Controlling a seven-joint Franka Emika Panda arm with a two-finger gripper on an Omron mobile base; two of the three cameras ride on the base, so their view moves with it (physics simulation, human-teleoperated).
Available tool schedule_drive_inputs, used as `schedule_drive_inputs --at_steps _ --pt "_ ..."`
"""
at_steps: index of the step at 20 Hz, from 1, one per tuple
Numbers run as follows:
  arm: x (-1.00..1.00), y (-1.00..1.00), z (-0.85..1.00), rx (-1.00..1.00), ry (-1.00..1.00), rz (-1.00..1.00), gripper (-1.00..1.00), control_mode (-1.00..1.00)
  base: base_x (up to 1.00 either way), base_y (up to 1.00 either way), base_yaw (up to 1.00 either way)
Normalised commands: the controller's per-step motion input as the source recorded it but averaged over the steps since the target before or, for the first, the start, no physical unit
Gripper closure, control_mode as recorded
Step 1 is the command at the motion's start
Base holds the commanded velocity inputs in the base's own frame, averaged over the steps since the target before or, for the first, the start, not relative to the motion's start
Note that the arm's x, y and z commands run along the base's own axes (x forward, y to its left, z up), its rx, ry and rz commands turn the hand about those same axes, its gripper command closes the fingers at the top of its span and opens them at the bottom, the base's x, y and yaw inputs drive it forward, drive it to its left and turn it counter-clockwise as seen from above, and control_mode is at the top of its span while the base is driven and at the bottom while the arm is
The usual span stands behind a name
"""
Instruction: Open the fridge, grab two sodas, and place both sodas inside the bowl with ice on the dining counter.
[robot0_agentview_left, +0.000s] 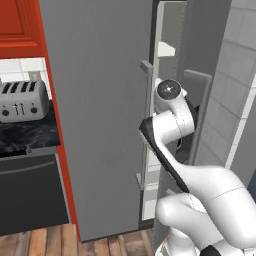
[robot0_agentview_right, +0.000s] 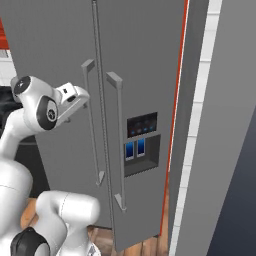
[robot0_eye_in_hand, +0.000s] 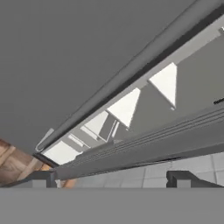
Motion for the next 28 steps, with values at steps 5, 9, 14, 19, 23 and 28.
schedule_drive_inputs --at_steps 5,9,14,19,23,28 --pt "0.17 0.00 -0.26 -0.25 0.05 0.14 -1.00 -1.00 0.00 0.00 0.00" --pt "0.17 -0.12 -0.08 -0.19 0.02 0.15 -1.00 -1.00 0.00 0.00 0.00" --pt "0.14 -0.19 0.00 -0.15 0.00 0.13 -1.00 -1.00 0.00 0.00 0.00" --pt "0.03 -0.21 0.00 -0.12 0.00 0.10 -1.00 -1.00 0.00 0.00 0.00" --pt "0.00 -0.16 0.00 -0.08 0.00 0.05 -1.00 -1.00 0.00 0.00 0.00" --pt "0.00 -0.21 0.00 -0.06 0.00 0.01 -1.00 -1.00 0.00 0.00 0.00"
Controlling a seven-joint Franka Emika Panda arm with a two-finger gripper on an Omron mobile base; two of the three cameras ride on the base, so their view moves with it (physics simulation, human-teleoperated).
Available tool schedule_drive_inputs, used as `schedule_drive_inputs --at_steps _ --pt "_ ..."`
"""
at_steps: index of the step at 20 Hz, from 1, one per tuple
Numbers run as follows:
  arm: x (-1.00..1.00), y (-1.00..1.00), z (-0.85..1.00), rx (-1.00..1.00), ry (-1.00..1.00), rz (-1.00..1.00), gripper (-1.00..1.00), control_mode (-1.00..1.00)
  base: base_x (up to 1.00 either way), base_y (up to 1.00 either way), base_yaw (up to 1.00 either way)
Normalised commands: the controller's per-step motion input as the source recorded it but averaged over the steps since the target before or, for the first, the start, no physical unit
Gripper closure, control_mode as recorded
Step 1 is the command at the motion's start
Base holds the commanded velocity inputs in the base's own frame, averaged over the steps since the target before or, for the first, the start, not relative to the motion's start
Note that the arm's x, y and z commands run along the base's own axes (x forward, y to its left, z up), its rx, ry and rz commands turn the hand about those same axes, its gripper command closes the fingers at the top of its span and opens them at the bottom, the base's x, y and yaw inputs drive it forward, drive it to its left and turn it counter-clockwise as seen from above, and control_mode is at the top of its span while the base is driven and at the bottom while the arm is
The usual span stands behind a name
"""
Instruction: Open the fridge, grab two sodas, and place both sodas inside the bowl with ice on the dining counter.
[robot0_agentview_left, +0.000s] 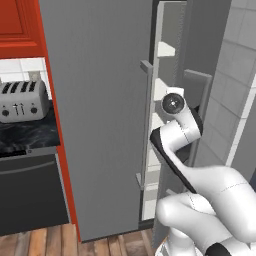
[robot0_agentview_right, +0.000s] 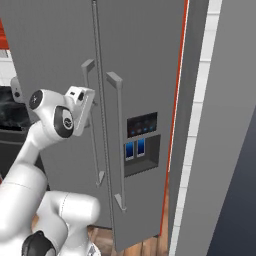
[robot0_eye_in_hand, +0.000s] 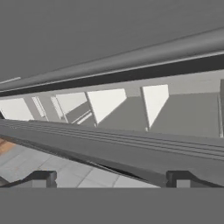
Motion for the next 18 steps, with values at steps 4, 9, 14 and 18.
schedule_drive_inputs --at_steps 4,9,14,18 --pt "0.01 -0.17 0.00 -0.04 0.00 0.00 -1.00 -1.00 0.00 0.00 0.00" --pt "0.00 -0.12 0.00 -0.04 0.00 0.00 -1.00 -1.00 0.00 0.00 0.00" --pt "-0.02 0.04 0.00 -0.06 0.00 0.00 -1.00 -1.00 0.00 0.00 0.00" --pt "-0.14 0.31 0.00 -0.10 0.00 0.02 -1.00 -1.00 0.00 0.00 0.00"
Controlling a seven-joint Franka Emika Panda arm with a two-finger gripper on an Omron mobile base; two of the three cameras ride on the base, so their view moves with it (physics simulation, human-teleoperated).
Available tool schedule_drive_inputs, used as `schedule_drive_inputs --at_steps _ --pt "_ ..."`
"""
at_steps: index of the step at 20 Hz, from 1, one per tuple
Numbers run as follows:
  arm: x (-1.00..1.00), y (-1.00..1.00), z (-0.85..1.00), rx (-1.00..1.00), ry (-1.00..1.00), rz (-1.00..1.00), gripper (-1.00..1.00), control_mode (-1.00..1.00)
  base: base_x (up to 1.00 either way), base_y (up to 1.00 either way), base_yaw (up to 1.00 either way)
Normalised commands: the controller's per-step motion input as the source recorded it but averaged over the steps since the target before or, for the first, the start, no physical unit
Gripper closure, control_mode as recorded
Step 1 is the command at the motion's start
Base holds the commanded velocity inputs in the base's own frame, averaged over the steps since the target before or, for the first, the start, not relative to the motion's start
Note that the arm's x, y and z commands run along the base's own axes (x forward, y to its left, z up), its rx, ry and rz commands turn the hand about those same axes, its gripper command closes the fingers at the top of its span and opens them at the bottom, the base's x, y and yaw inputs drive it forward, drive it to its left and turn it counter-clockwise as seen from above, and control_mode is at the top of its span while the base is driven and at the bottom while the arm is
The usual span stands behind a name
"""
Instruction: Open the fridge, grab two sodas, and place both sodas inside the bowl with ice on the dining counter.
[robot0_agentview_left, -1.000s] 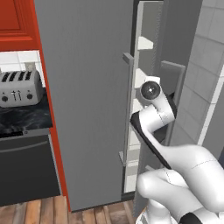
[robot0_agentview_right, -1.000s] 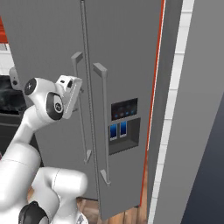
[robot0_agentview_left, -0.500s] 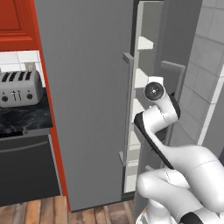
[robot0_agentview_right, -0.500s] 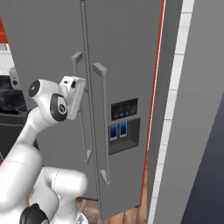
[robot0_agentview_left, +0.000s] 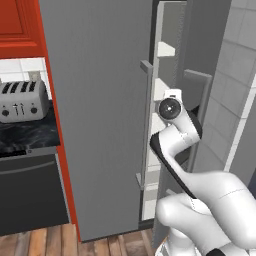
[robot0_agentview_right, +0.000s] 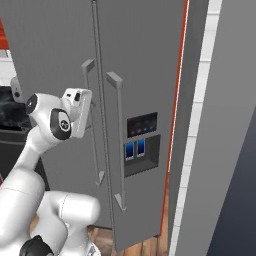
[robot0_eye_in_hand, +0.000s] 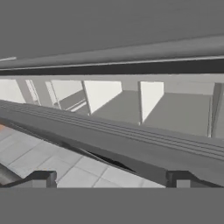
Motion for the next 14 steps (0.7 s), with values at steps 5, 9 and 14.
schedule_drive_inputs --at_steps 5,9,14 --pt "0.08 0.15 0.04 -0.07 0.00 0.01 -1.00 -1.00 0.00 0.00 0.00" --pt "0.28 -0.02 0.06 -0.04 0.00 0.00 -1.00 -1.00 0.00 0.00 0.00" --pt "0.35 -0.01 0.00 -0.02 0.00 0.01 -1.00 -1.00 0.00 0.00 0.00"
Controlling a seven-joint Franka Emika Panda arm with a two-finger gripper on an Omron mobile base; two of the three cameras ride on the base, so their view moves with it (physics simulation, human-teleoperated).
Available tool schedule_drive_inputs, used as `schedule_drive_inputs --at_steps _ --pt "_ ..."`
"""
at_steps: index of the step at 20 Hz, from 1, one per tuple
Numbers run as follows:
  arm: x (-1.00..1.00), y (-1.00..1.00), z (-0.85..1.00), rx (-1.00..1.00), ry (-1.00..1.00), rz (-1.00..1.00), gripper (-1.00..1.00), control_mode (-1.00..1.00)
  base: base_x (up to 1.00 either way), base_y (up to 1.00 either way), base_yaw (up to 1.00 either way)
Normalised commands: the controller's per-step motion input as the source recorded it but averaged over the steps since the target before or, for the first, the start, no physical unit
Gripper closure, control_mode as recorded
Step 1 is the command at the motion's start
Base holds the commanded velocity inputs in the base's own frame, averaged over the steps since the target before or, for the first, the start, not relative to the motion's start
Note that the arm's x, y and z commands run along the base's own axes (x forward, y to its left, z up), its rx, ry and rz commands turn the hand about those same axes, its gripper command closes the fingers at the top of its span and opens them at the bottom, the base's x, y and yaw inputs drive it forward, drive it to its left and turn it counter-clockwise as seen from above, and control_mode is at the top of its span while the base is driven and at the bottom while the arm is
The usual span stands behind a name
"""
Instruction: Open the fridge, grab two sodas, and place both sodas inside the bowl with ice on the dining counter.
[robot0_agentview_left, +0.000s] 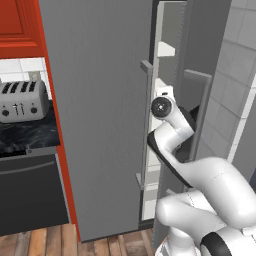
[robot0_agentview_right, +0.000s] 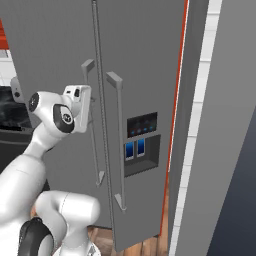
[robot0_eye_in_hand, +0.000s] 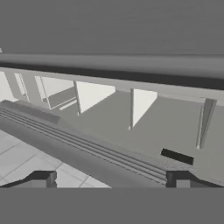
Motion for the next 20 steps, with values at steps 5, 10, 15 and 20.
schedule_drive_inputs --at_steps 5,10,15,20 --pt "0.44 0.00 0.00 0.00 0.01 0.05 -1.00 -1.00 0.00 0.00 0.00" --pt "0.19 -0.02 0.00 0.00 0.00 0.01 -1.00 -1.00 0.00 0.00 0.00" --pt "-0.07 -0.21 0.00 0.00 0.00 -0.01 -1.00 -1.00 0.00 0.00 0.00" --pt "-0.17 -0.31 0.00 0.00 0.00 -0.06 -1.00 -1.00 0.00 0.00 0.00"
